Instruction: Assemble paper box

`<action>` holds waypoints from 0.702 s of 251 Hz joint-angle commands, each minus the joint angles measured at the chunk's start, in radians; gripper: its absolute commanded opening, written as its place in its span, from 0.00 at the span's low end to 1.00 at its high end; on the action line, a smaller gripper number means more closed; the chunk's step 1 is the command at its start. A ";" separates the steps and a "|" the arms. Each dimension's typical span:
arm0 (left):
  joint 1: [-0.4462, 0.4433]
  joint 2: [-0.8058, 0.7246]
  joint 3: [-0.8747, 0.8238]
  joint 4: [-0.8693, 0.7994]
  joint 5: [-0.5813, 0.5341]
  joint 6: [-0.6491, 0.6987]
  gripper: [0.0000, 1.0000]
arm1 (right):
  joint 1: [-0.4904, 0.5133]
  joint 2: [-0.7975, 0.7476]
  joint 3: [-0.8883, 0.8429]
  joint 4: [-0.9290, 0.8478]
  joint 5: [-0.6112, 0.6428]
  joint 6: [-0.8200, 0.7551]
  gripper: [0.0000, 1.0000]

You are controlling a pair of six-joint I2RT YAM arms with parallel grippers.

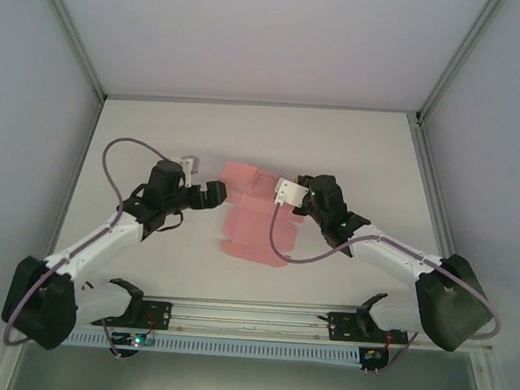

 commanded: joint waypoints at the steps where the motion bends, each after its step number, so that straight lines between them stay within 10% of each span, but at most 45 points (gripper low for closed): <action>1: 0.032 -0.024 -0.019 -0.115 -0.168 -0.016 1.00 | -0.020 -0.028 -0.022 0.029 -0.045 0.052 0.00; 176: -0.001 0.241 -0.011 0.262 0.311 0.103 1.00 | -0.040 0.003 0.018 -0.013 -0.157 0.151 0.00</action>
